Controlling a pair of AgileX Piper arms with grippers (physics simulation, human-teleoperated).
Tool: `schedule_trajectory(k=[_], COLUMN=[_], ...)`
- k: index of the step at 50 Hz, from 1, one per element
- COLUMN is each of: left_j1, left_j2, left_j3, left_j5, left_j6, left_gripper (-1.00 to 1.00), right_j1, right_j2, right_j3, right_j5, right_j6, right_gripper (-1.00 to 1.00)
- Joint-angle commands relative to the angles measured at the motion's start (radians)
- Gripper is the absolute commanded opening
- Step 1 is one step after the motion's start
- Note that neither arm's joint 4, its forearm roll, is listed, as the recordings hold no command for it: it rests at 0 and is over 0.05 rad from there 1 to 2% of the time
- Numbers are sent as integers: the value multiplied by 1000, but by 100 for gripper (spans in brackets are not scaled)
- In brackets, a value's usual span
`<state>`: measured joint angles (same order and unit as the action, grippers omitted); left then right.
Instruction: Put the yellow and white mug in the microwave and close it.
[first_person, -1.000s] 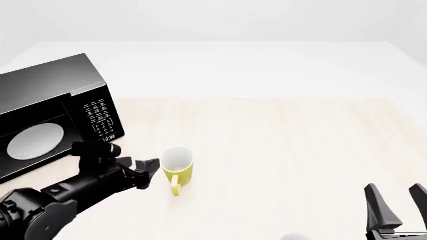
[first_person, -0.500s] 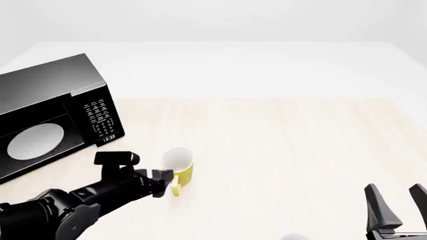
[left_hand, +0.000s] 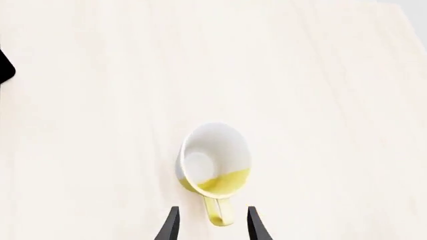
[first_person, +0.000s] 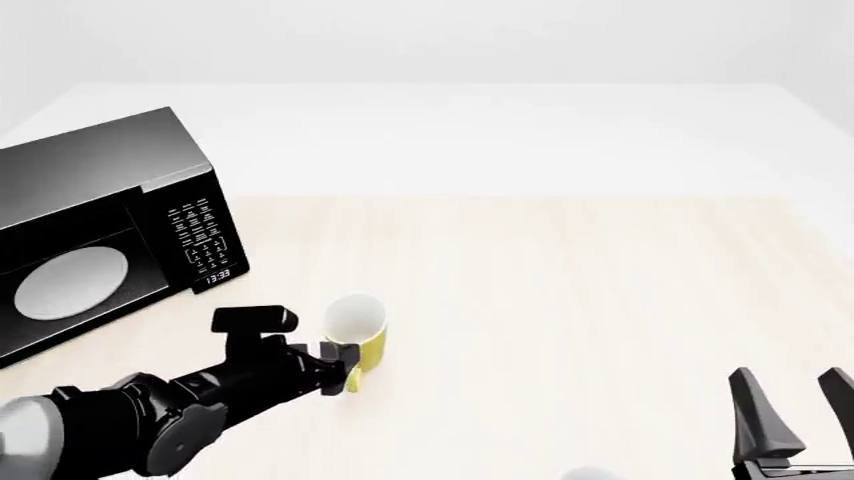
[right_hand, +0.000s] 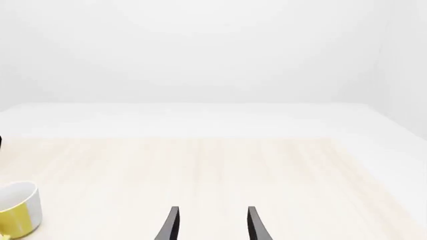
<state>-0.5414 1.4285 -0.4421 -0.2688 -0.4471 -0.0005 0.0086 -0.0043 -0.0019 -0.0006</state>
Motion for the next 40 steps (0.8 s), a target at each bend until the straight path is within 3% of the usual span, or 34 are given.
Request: schedule_trajectory(k=[1,12,33,34,40], left_j1=[-10,-25,-55,-49,-37], left_j2=[83,183,235,226,155], left_j3=[-16,0,17,17,28], left_j5=[-44,-106,-140,-137,-121], left_j6=[-18,-67,-107,-102,-76], left_gripper=[100,100,100,-100,-100], right_j1=[0,0,0,0,0], right_j2=[0,0,0,0,0], right_j3=[0,0,0,0,0], right_j5=[0,0,0,0,0], right_j6=[0,0,0,0,0], right_gripper=[100,100,100,100,100])
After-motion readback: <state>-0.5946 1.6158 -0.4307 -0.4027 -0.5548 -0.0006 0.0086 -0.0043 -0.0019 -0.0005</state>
